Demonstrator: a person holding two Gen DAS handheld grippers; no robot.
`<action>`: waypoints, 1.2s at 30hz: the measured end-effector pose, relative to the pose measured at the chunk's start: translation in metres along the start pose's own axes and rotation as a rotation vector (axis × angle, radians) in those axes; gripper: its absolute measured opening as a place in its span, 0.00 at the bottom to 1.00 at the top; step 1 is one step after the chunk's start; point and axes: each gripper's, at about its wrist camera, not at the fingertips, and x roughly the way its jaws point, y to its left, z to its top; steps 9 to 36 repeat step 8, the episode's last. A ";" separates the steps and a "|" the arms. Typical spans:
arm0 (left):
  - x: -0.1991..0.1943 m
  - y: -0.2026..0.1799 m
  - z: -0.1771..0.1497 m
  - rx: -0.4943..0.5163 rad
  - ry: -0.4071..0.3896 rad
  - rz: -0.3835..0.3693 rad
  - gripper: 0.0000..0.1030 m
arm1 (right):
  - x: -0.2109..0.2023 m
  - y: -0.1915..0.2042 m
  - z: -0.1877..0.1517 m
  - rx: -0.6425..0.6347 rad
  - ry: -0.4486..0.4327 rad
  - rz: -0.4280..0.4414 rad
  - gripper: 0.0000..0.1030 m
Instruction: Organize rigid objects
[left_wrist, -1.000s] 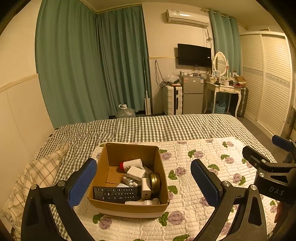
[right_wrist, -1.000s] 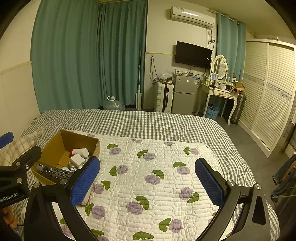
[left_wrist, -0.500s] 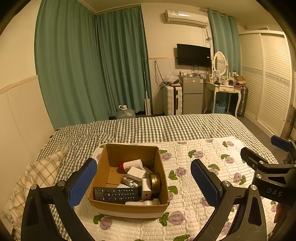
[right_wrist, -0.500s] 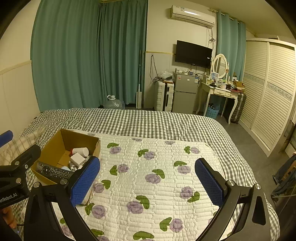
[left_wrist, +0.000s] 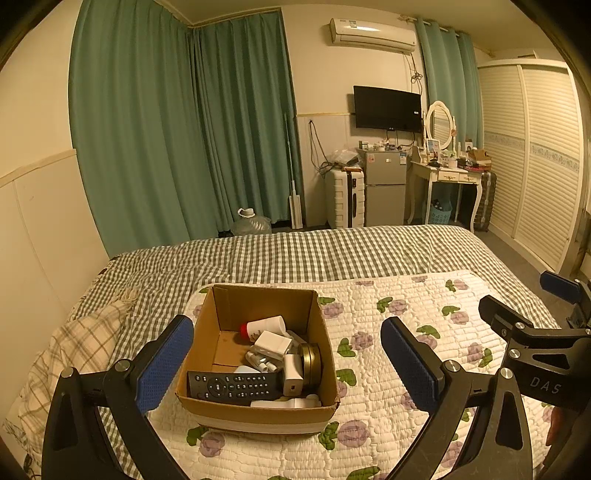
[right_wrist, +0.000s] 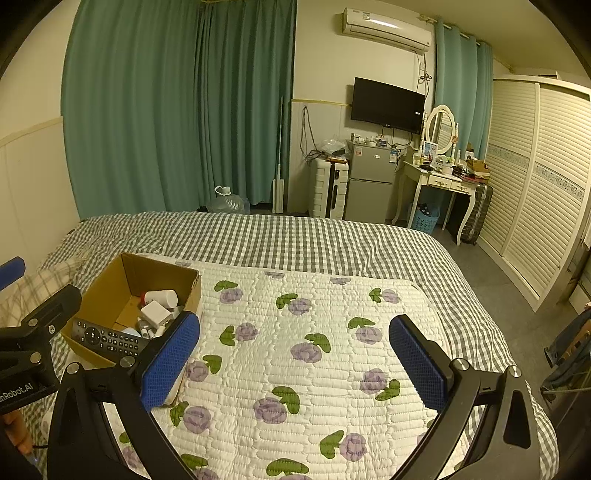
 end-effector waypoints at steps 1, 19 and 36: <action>0.000 0.000 0.000 0.000 0.001 0.000 1.00 | 0.000 0.000 0.000 0.000 0.000 0.002 1.00; 0.003 0.002 -0.004 -0.004 0.009 0.007 1.00 | 0.001 0.000 -0.002 0.001 -0.002 0.002 1.00; 0.003 0.002 -0.004 -0.004 0.009 0.007 1.00 | 0.001 0.000 -0.002 0.001 -0.002 0.002 1.00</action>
